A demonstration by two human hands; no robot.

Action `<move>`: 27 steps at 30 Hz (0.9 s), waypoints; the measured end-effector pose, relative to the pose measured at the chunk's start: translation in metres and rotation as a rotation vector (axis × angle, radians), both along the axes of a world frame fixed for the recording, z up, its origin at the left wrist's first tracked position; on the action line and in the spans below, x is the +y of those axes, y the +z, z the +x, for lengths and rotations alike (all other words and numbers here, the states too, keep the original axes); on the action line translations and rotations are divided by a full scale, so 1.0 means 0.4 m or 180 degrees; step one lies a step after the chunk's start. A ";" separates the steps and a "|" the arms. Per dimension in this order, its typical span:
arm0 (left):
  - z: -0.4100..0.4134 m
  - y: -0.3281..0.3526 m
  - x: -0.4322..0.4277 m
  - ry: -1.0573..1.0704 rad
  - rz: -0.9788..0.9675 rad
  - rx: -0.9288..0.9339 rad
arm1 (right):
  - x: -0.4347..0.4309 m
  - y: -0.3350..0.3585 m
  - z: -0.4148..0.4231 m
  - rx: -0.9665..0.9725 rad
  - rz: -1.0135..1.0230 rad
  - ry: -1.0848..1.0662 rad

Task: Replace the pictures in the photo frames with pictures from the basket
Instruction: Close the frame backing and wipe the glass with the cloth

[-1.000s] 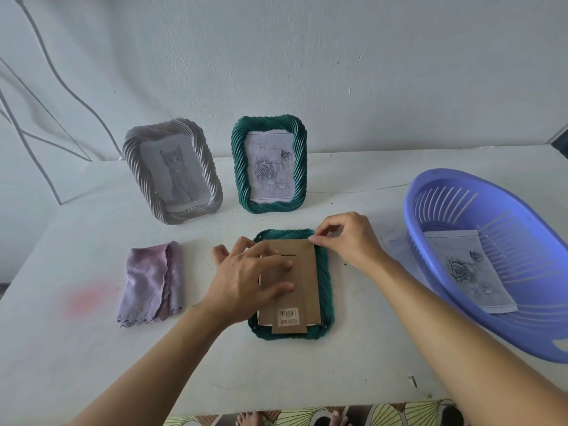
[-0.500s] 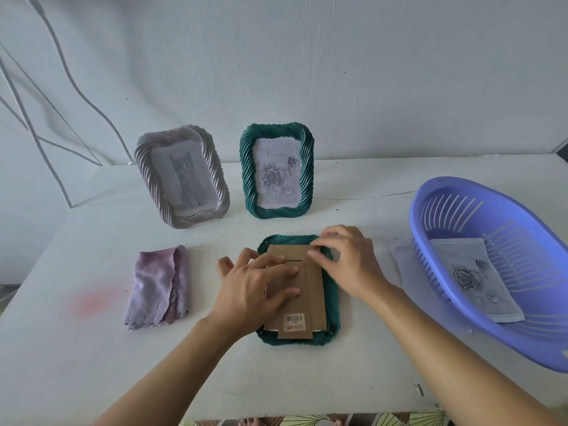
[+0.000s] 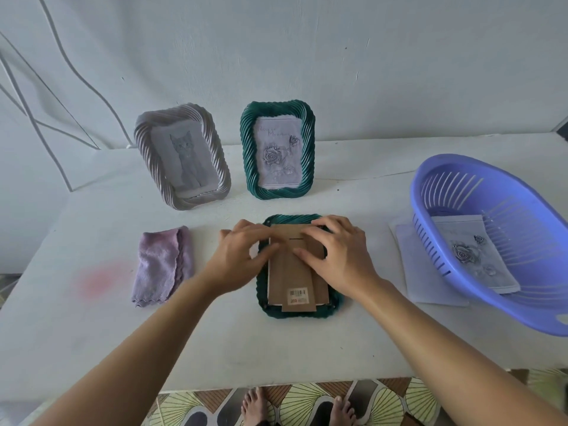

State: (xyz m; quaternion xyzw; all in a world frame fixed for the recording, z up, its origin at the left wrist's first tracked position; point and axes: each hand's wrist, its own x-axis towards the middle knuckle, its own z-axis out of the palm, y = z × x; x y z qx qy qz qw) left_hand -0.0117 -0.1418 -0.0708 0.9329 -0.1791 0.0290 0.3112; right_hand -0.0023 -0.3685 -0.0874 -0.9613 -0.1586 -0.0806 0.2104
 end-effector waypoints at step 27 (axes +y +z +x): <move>0.134 0.000 0.056 -0.0034 0.0718 -0.0255 | -0.057 0.010 0.044 -0.0269 0.0874 0.0295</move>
